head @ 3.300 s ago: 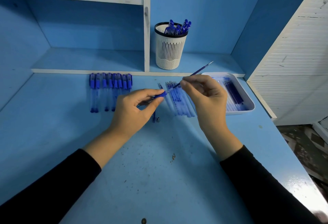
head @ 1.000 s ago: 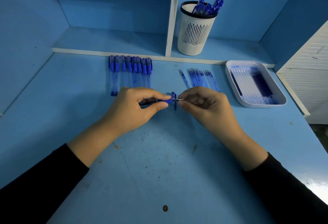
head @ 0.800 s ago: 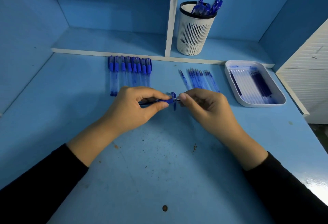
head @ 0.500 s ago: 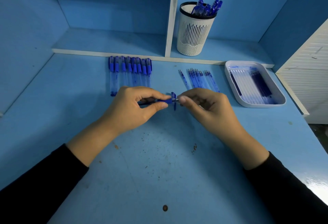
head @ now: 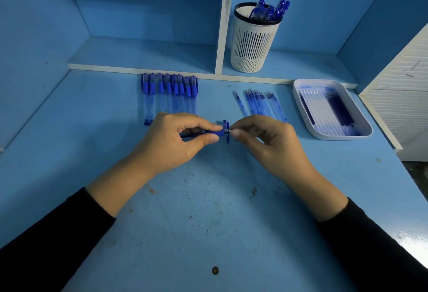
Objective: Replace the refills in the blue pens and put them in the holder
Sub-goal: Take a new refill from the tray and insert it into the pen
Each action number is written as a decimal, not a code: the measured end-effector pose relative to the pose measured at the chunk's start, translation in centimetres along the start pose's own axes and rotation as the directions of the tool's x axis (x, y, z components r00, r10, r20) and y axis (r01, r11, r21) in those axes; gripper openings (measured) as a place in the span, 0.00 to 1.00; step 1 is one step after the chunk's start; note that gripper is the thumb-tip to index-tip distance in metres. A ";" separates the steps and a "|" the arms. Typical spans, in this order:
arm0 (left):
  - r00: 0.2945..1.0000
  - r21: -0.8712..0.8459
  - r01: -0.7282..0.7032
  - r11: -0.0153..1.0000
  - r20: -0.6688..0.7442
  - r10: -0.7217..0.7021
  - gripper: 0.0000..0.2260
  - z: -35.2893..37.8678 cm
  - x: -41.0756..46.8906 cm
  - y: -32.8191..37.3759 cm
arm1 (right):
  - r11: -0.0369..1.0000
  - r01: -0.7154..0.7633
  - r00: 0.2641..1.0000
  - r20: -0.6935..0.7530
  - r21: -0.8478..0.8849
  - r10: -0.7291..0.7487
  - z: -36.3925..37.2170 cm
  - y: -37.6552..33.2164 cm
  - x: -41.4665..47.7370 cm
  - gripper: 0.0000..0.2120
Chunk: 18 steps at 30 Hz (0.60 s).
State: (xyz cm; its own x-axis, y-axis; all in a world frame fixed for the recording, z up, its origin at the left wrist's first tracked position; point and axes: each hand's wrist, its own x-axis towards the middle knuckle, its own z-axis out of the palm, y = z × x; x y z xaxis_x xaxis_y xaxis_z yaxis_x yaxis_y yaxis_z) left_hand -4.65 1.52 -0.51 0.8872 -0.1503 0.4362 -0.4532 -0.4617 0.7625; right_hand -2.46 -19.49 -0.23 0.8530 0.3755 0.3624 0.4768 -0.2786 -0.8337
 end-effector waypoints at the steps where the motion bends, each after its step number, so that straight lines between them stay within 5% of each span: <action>1: 1.000 0.003 0.000 1.000 0.001 0.000 0.10 0.0 0.0 0.0 | 1.000 -0.007 1.000 -0.004 -0.008 0.007 0.0 0.0 0.0 0.03; 5: 1.000 -0.002 0.000 1.000 -0.003 0.000 0.10 0.0 0.1 0.1 | 0.992 -0.025 0.999 0.049 0.127 0.019 -0.3 -0.2 0.0 0.10; 18: 1.000 -0.003 -0.006 1.000 -0.011 0.006 0.10 -0.2 0.1 0.2 | 0.999 -0.022 1.000 0.017 0.035 0.022 0.0 0.0 -0.1 0.03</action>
State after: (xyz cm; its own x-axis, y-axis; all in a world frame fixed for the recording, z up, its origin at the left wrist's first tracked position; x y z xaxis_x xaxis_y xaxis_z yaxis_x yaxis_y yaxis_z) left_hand -4.68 1.61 -0.25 0.8835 -0.1436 0.4459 -0.4587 -0.4584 0.7612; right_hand -2.52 -19.51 -0.26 0.8595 0.3840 0.3374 0.4500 -0.2554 -0.8557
